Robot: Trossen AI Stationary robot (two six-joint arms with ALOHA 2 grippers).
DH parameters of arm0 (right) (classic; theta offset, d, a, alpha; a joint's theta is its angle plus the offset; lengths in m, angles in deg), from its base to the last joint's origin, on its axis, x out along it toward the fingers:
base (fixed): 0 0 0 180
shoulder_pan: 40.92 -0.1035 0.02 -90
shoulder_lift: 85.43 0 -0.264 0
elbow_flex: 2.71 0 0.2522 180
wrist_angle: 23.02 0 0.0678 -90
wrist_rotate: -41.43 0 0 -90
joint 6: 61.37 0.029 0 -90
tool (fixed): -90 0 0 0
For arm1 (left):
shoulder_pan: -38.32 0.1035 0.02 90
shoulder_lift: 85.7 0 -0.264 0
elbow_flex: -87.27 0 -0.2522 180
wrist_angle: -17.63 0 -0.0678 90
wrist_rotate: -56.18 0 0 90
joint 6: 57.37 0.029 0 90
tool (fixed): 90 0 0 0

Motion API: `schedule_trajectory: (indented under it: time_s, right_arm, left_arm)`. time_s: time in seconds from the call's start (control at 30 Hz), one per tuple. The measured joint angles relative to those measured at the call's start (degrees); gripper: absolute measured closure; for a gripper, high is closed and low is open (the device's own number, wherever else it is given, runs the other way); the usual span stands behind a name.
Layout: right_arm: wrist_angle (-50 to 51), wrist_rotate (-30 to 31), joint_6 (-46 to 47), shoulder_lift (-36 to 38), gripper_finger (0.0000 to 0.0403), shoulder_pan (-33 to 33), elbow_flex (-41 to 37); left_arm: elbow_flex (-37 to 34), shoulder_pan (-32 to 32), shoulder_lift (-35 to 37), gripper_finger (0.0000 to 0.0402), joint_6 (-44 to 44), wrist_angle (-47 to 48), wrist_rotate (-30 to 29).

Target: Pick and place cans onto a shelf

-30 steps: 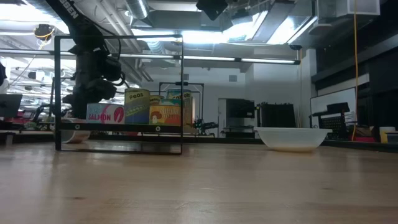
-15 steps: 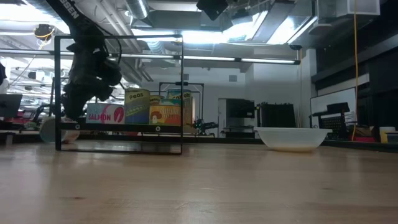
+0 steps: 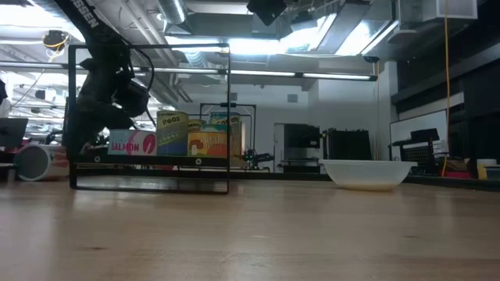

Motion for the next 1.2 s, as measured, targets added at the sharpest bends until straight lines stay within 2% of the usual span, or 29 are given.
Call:
schedule_trajectory:
  time_s: [0.17,0.43,0.73,1.2]
  right_arm:
    - [-0.01,-0.02,0.00,0.02,0.0304,0.00,0.00]
    - [0.00,-0.02,0.01,0.00,0.0304,0.00,0.00]
    - [0.00,-0.02,0.02,0.02,0.0304,-0.02,0.00]
    - [0.02,-0.02,-0.13,0.02,0.0304,0.00,0.00]
  left_arm:
    - [-0.01,-0.22,0.00,0.0329,-0.11,0.00,-1.87]
    - [0.00,-0.22,0.00,0.0393,-3.20,0.01,-1.58]
    - [1.24,-0.21,0.00,0.0398,-4.63,1.51,-2.08]
    - [9.55,-3.95,0.09,0.0401,-4.78,0.19,-2.63]
